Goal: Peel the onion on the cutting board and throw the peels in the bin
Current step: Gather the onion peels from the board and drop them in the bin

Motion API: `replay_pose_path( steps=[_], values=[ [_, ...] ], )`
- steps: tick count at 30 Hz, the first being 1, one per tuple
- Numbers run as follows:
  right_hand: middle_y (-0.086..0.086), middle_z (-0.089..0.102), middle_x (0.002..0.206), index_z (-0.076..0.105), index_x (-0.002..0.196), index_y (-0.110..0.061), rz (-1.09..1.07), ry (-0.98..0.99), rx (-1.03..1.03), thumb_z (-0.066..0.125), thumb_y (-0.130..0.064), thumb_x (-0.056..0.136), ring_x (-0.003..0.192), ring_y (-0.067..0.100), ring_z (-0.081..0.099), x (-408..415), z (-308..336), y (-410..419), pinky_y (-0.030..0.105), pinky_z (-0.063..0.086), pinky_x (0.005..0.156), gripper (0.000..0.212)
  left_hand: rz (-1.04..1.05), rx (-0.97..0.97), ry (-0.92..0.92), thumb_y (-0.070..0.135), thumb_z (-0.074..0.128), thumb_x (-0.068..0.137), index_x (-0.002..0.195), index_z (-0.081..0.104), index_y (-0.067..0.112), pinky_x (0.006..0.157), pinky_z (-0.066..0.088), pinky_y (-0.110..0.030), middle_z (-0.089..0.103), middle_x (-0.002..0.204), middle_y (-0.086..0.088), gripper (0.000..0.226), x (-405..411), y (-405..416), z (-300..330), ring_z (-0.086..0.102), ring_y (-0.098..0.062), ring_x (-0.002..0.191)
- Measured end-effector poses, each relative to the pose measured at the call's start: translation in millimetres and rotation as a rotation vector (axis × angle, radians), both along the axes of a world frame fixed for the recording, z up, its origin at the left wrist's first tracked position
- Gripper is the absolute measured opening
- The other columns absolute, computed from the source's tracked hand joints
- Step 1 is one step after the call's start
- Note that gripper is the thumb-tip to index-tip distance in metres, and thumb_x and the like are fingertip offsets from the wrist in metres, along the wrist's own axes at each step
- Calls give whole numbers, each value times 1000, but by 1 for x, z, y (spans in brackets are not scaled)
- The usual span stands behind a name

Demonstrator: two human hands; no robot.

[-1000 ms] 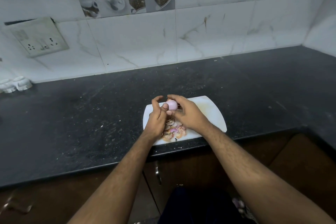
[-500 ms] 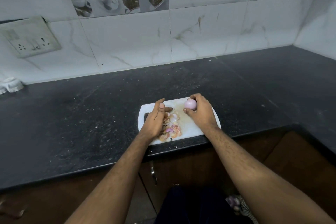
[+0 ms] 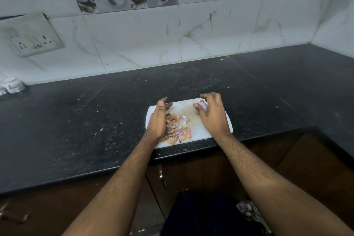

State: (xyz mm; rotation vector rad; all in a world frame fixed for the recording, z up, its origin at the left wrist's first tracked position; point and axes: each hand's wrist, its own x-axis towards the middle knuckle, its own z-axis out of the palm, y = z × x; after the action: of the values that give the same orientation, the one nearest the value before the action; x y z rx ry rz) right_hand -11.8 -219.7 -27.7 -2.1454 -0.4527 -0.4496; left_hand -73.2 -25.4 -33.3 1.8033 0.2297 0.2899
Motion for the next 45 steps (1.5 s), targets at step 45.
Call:
replay_pose_path(
  steps=[45],
  values=[
    [2, 49, 150, 49, 148, -19, 288, 425, -124, 43, -34, 105, 125, 19, 59, -1, 4, 76, 38, 45, 109, 46, -2, -445, -5, 67, 1, 103, 170, 0, 19, 133, 19, -38, 19, 176, -10, 82, 9, 11, 7, 25, -22, 161]
  ],
)
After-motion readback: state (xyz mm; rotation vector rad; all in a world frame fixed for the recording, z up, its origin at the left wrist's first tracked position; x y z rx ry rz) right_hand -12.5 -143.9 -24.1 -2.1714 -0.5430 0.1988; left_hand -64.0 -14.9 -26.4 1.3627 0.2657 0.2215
